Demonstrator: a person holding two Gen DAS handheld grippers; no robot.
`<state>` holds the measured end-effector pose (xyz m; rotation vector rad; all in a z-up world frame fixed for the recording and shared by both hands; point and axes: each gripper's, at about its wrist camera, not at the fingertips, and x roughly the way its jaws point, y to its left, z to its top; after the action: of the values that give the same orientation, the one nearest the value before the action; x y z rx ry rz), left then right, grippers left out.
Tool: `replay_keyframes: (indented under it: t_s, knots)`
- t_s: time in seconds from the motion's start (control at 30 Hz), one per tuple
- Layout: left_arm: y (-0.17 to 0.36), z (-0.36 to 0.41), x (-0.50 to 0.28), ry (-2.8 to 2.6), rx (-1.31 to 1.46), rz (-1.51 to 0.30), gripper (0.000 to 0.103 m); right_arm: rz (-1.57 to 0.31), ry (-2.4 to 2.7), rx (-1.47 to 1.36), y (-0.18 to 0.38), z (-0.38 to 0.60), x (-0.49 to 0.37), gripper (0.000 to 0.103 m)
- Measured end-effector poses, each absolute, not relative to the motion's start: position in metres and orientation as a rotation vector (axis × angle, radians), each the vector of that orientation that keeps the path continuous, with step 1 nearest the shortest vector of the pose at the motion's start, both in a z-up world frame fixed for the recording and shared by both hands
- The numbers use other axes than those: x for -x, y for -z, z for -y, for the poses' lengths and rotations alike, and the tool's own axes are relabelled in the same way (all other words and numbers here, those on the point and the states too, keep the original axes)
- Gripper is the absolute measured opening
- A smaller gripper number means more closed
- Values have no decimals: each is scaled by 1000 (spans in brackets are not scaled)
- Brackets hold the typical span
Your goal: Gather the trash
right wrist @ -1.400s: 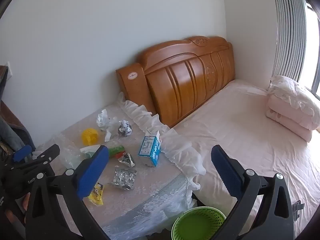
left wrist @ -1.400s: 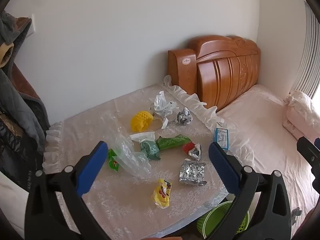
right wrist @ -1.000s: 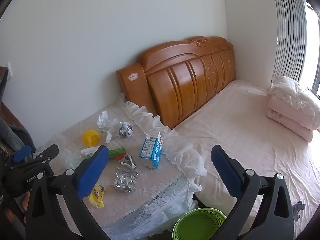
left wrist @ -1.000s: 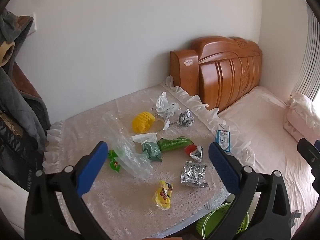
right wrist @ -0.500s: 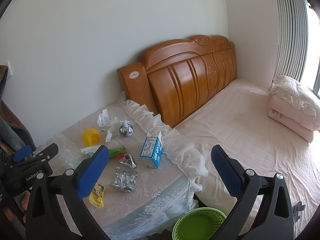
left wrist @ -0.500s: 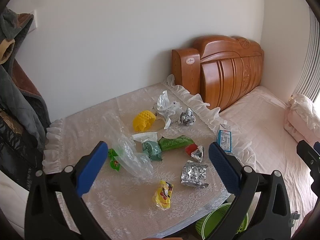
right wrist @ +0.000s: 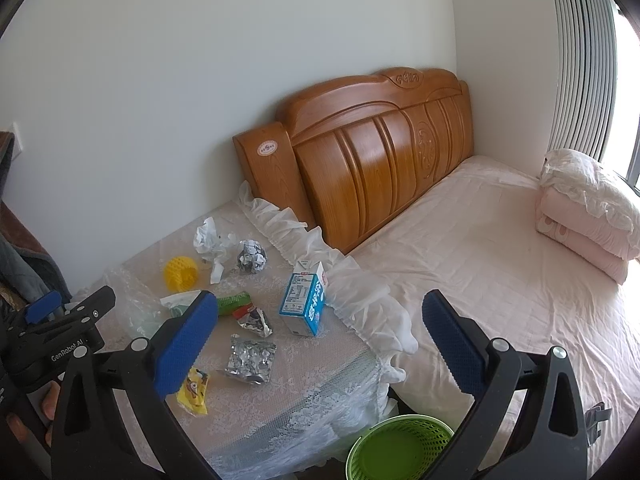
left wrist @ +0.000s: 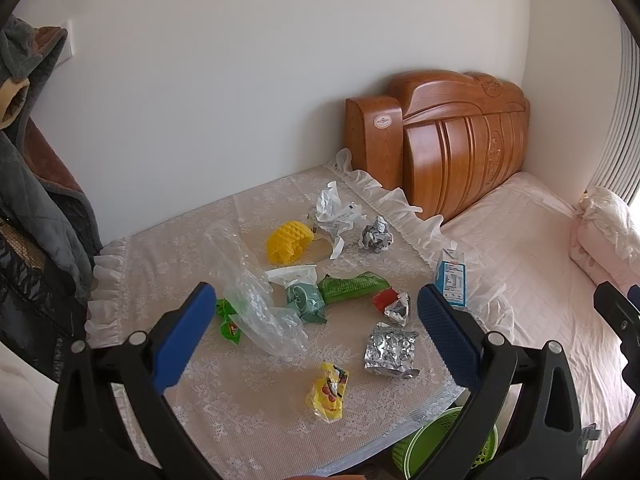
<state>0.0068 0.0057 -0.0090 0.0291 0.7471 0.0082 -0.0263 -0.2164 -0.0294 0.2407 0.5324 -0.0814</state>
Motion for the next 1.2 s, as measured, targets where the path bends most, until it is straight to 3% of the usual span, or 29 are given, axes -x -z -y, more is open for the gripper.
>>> replay_keyframes:
  t_s: [1.2]
  knots:
    - [16,-8,-9,-14,-21,-762,97,-552,80,-239,32,215,21,101]
